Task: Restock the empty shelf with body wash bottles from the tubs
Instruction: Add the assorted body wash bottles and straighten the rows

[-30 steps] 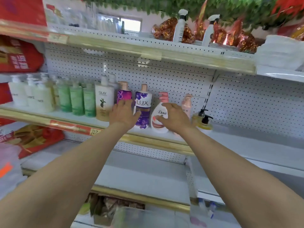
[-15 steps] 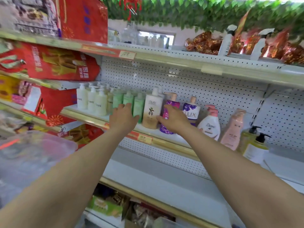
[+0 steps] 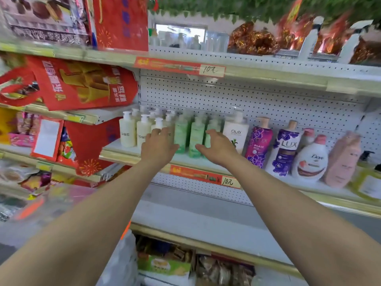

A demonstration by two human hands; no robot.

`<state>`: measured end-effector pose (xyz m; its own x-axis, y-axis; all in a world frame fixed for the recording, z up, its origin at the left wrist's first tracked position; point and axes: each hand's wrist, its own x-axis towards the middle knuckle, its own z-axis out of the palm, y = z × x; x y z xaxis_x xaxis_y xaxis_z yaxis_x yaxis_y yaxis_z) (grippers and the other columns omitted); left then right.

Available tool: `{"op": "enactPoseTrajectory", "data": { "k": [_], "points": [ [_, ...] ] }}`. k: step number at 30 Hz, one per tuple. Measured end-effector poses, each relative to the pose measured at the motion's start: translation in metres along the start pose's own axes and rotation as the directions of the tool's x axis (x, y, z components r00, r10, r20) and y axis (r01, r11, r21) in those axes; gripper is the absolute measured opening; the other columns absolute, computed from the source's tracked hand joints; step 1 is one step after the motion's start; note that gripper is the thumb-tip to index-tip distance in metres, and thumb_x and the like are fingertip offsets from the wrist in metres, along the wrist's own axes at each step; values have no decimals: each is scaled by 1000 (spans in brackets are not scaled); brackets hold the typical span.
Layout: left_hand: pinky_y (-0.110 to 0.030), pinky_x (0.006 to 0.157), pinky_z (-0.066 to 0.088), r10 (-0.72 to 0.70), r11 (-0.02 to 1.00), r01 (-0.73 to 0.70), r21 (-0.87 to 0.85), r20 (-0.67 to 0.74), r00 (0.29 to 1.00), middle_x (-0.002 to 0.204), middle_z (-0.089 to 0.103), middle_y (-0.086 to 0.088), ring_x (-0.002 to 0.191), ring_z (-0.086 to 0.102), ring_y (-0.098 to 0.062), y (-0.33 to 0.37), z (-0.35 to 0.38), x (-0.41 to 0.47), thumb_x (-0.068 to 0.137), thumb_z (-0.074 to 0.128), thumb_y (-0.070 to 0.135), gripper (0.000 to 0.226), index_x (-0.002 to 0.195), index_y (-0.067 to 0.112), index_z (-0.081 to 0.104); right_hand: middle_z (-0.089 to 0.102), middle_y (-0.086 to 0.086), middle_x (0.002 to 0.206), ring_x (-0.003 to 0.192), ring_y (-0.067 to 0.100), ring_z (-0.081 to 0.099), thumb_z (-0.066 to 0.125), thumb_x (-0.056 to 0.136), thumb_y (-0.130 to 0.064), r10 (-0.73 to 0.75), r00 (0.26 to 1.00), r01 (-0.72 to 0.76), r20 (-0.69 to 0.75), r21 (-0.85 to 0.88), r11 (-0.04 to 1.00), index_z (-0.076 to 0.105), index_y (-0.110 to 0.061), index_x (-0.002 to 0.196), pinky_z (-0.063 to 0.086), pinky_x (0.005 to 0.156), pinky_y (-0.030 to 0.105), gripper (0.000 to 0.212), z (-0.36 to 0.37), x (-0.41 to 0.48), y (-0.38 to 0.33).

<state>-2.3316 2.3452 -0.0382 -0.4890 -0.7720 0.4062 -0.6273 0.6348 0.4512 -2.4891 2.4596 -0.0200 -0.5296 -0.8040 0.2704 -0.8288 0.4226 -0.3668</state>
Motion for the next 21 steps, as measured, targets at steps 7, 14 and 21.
{"op": "enactPoseTrajectory", "data": {
  "k": [7,14,21],
  "points": [
    [-49,100,43,-43,999,44,-28,11,999,145,42,-13,131,40,-37,-60,5,42,89,65,43,67,146,20,38,41,11,151,129,30,50,61,91,-52,-27,1000,27,-10,29,999,32,-18,152,47,100,39,75,30,55,-29],
    [-48,98,42,-49,996,51,69,-28,998,144,46,-11,129,40,-37,-111,-6,106,85,70,47,72,146,22,41,46,9,147,132,29,47,68,87,-52,-58,998,57,7,71,996,33,-22,151,45,101,38,79,55,125,-64],
    [-42,107,33,162,967,-161,198,8,987,145,48,-3,134,37,-29,-160,-1,172,73,77,55,83,144,34,40,47,9,145,131,30,48,80,77,-47,-21,1000,21,-10,58,998,37,-23,149,43,102,38,87,86,165,-93]
  ]
}}
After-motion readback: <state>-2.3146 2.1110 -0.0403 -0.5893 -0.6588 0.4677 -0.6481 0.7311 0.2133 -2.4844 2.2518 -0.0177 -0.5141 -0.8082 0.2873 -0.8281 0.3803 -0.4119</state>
